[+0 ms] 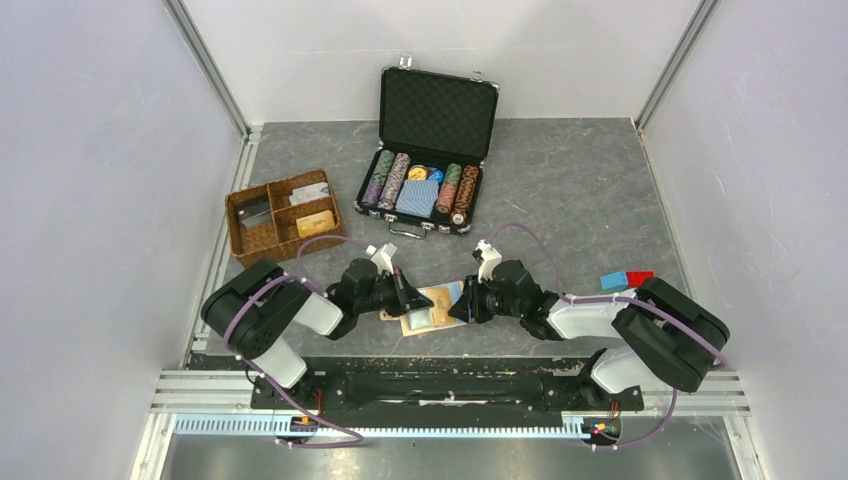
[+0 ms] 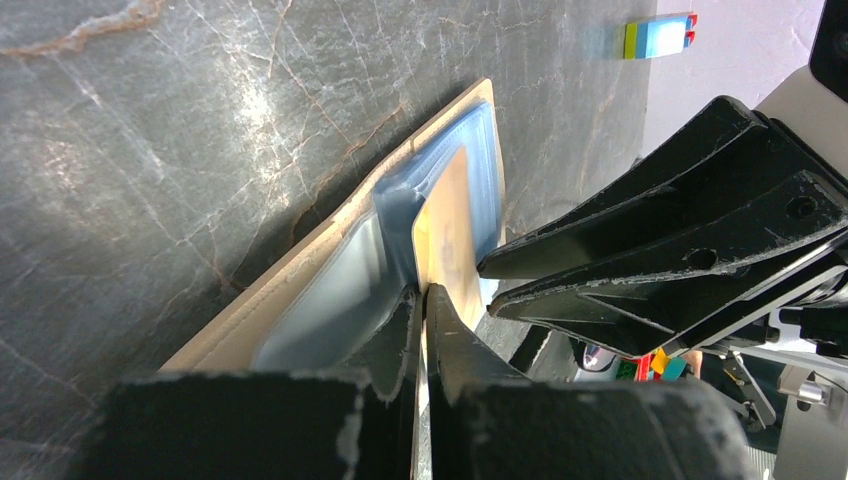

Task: Take the credit cards out of the card holder
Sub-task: Remove the credit card from the card holder, then place the credit card in the storage box.

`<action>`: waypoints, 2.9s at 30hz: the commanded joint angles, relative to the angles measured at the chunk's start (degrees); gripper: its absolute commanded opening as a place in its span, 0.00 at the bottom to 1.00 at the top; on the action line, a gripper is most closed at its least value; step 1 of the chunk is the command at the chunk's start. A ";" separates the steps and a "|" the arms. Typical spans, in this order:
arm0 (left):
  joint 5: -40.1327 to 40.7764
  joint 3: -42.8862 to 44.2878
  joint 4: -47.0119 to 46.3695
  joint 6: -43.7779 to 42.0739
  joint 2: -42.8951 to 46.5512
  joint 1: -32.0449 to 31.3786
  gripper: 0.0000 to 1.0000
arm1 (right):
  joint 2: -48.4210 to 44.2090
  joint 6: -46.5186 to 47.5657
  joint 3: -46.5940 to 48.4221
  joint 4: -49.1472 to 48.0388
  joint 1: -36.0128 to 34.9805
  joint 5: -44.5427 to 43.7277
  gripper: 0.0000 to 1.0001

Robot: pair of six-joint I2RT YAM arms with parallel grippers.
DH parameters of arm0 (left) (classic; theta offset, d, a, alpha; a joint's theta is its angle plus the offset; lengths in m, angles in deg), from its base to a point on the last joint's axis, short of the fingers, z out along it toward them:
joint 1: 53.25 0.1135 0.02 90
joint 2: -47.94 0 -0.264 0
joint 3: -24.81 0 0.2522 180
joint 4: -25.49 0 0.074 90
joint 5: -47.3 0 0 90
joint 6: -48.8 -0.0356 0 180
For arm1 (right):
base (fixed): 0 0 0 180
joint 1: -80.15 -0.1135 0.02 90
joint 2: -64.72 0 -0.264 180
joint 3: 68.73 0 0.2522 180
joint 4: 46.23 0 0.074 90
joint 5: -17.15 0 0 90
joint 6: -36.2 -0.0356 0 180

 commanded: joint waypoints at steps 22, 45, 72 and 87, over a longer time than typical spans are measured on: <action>4.96 7.74 45.03 -13.16 32.69 0.14 0.02 | -7.27 14.14 5.01 12.14 1.24 4.41 0.30; -23.41 8.93 31.71 -7.55 30.43 -0.35 0.02 | -14.44 22.25 14.68 18.14 5.63 34.88 0.46; -10.21 9.36 27.49 -4.21 40.32 -0.73 0.73 | -18.25 -21.91 -0.63 -28.02 7.21 18.55 0.00; -3.80 1.93 0.40 8.98 34.72 -1.47 0.71 | -22.10 -37.06 -13.22 -40.62 6.87 -10.75 0.00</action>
